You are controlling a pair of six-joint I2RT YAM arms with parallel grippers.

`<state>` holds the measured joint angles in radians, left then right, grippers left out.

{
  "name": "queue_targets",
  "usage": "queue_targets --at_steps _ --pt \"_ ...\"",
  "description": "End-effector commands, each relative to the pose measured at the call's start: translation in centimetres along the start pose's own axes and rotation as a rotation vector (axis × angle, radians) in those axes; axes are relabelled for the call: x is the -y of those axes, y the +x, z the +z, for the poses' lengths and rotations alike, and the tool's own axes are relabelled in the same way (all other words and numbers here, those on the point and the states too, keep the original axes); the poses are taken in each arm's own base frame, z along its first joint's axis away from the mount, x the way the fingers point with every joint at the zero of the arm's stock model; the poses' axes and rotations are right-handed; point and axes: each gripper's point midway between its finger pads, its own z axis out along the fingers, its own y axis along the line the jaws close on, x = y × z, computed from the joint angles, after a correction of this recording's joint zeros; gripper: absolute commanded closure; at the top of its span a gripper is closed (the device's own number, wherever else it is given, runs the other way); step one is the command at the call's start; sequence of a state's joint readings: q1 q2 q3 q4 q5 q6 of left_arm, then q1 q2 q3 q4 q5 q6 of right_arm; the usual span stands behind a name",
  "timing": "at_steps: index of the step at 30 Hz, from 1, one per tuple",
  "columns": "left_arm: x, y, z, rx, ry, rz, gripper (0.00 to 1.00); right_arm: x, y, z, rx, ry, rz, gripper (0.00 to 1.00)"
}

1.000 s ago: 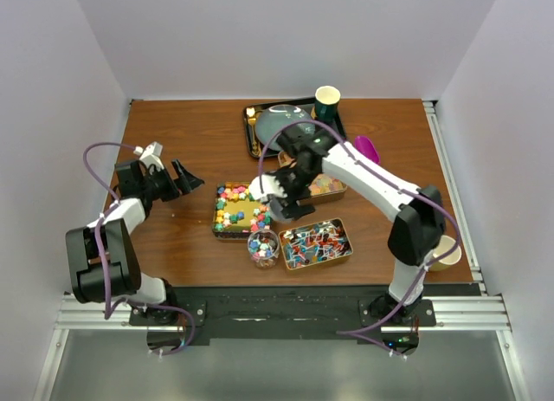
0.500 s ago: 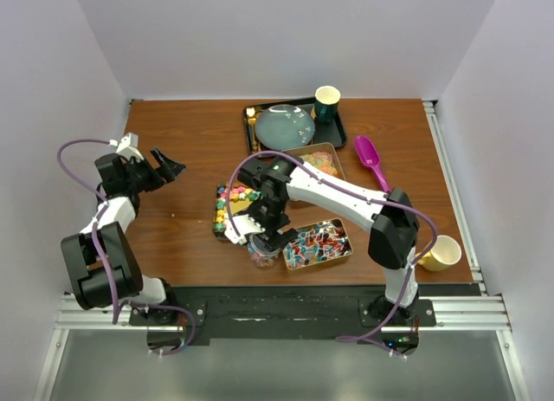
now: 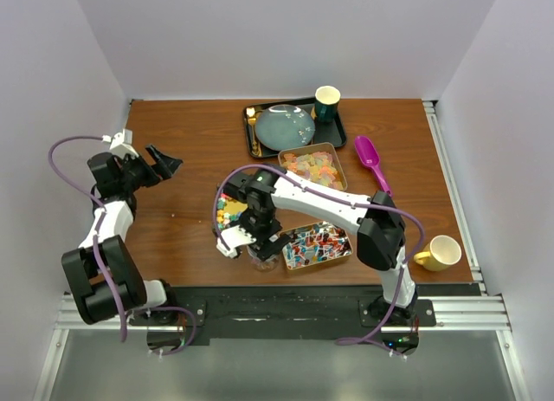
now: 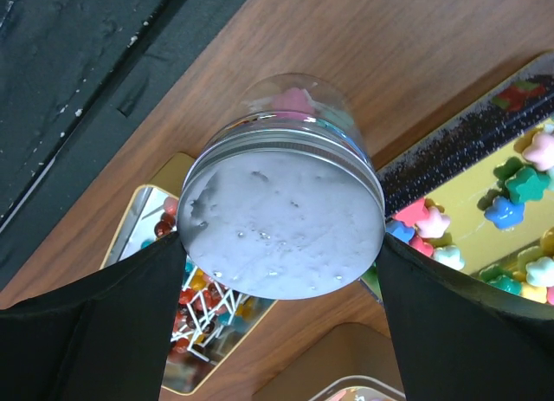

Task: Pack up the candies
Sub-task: Close the bottle lid on the packing bottle.

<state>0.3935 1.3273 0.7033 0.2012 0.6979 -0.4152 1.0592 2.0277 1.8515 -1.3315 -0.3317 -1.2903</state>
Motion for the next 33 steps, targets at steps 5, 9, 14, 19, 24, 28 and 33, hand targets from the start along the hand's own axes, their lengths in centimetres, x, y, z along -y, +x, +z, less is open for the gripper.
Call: queue_targets --at_steps 5,9,14,19,24,28,33 --pt "1.3 -1.6 -1.2 0.072 0.035 0.064 0.02 -1.8 0.2 -0.7 -0.048 -0.043 0.021 0.18" --pt "2.0 -2.2 -1.7 0.1 0.04 0.09 0.02 -1.8 -0.1 -0.6 -0.057 -0.048 0.03 0.18" --pt "2.5 -3.2 -2.0 0.125 0.048 0.136 0.02 -1.9 -0.3 -0.2 -0.108 -0.042 0.079 0.16" --pt "3.0 -4.2 -2.0 0.153 0.06 0.145 0.02 -1.5 0.0 0.0 -0.176 0.008 0.149 0.15" --pt "3.4 -4.3 -2.0 0.158 0.082 0.136 0.02 -1.5 0.1 -0.1 -0.207 0.033 0.194 0.01" --pt "4.3 -5.1 -2.3 0.177 0.106 0.172 0.0 -1.6 0.1 -1.3 -0.203 0.096 0.231 0.01" --pt "6.2 -6.6 -2.8 0.211 0.18 0.241 0.0 -2.3 0.5 -3.2 -0.22 0.16 0.252 0.01"
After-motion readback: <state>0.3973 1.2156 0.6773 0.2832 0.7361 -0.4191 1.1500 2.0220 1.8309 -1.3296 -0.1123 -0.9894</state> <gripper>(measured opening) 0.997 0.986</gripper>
